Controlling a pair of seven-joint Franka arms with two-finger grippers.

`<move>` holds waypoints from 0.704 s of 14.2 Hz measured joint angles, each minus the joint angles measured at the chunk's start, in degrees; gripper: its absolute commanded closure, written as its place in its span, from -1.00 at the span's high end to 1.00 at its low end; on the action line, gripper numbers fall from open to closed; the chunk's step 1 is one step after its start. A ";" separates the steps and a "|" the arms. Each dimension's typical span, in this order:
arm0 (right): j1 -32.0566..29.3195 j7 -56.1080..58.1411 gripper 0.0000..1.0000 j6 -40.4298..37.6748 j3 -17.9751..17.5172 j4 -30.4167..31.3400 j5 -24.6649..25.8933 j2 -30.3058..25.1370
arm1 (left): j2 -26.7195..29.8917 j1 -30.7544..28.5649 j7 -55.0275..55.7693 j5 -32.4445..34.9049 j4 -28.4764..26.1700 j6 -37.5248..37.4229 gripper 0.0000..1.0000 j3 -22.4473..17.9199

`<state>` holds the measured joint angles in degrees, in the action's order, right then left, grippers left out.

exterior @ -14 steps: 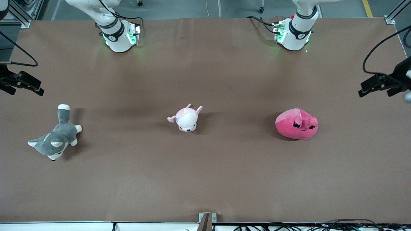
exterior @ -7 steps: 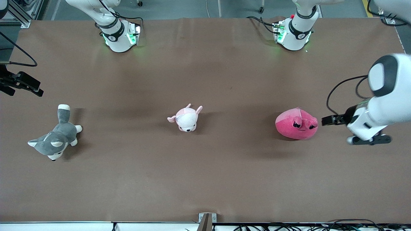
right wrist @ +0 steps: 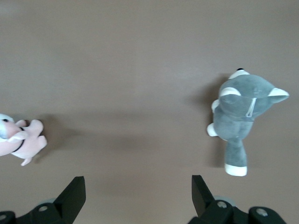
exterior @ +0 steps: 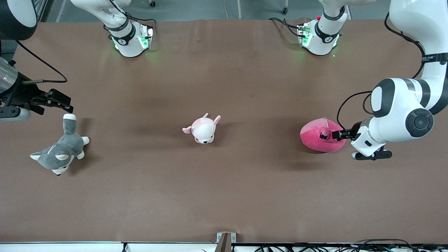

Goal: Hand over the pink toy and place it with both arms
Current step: 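Grasp the pink pig's ear with the left gripper while the right gripper approaches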

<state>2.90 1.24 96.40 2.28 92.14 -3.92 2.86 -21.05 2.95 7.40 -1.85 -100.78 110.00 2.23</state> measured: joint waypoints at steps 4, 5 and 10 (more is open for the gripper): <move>-0.06 0.06 1.00 -0.61 0.39 0.06 -0.24 0.66 | 0.48 0.00 0.03 0.00 -0.37 0.20 -1.00 0.00; -0.08 0.09 1.00 -0.60 0.45 0.06 -0.24 1.30 | 0.68 0.00 0.03 0.00 -0.37 0.24 -1.00 0.00; -0.13 0.20 1.00 -0.47 0.52 0.00 -0.26 2.80 | 2.22 0.00 1.50 -0.10 0.98 0.45 -1.00 0.66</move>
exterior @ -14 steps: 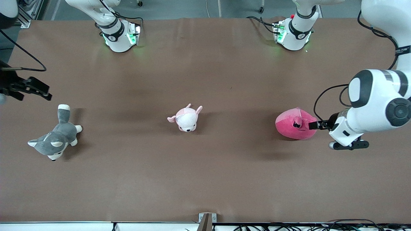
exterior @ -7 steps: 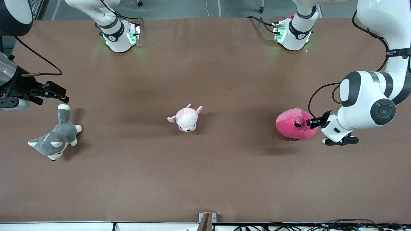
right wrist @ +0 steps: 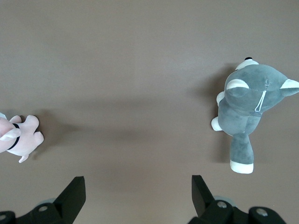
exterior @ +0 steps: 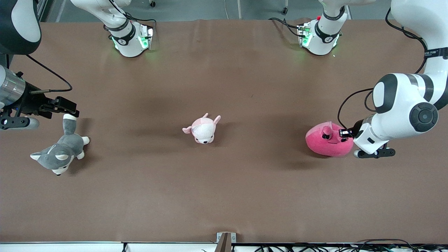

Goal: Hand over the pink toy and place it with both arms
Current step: 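Grasp the pink pig's ear with the left gripper while the right gripper approaches, then lift the pink pig toward the middle with the left gripper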

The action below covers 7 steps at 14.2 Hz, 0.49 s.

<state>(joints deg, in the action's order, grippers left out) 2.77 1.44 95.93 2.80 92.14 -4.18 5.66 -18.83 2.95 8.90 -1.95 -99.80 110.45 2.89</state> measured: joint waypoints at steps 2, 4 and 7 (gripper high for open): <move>0.19 0.00 0.83 0.00 -0.15 -0.07 -0.34 0.00 | 0.99 -0.08 5.13 -0.08 2.45 0.04 -1.00 2.80; 1.45 0.00 0.66 0.09 -0.37 -0.19 -1.10 0.00 | 1.75 0.12 11.14 -0.89 5.73 -0.04 -1.00 6.62; 4.97 -0.34 0.43 0.12 -0.55 -1.03 -5.29 0.00 | 2.15 0.72 18.79 -7.30 12.12 -0.65 -1.00 11.34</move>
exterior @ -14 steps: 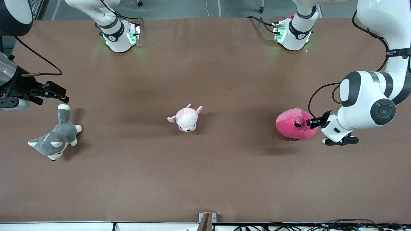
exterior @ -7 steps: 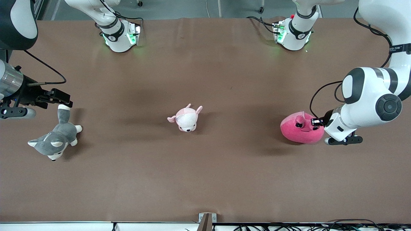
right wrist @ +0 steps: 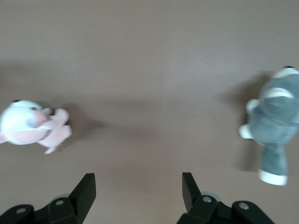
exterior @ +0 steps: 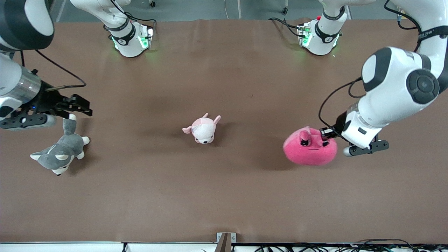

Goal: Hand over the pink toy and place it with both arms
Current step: 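Lift the pink pig toward the middle with the left gripper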

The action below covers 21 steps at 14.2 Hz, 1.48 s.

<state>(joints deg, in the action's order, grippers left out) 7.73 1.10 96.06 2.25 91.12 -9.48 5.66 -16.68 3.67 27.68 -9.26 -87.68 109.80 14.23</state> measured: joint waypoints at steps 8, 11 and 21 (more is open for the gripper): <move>-0.97 -0.04 0.44 -1.53 0.88 -0.37 -15.34 0.85 | -0.80 11.93 16.47 -8.65 9.13 3.28 -1.00 4.07; -1.39 -0.04 0.43 -3.37 0.98 -0.37 -17.71 1.55 | -2.37 18.33 22.14 -8.65 10.31 9.12 -1.00 3.99; 1.45 -8.25 0.44 -5.77 0.22 -1.18 -23.92 1.69 | -9.50 30.22 26.82 -8.66 11.02 24.51 -1.00 3.70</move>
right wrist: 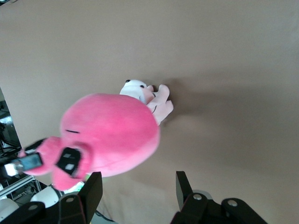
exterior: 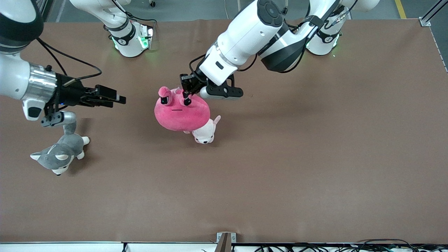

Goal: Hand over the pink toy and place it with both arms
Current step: 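Lift the pink pig toward the middle with the left gripper, then reach the right gripper to the pig's other ear and close it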

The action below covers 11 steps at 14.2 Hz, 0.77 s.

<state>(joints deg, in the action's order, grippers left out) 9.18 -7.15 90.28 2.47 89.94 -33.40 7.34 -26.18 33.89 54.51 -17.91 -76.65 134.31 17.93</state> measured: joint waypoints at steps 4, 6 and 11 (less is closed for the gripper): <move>3.33 -5.02 0.45 0.00 -0.18 -1.02 -0.01 0.00 | -0.33 0.45 0.00 0.00 0.07 0.00 -1.00 -0.07; 3.23 -5.89 0.44 -0.09 0.15 -1.14 -0.01 0.00 | -0.72 0.56 0.00 0.00 0.07 0.00 -1.00 -0.09; 5.92 -6.38 0.44 -2.46 0.00 -1.14 0.18 0.00 | -0.91 0.76 0.00 0.00 0.09 0.00 -1.00 -0.10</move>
<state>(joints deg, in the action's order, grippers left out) 15.11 -13.53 87.82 2.47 88.80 -33.22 7.34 -27.09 34.65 54.50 -17.91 -76.57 134.31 17.83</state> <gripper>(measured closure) 0.282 0.916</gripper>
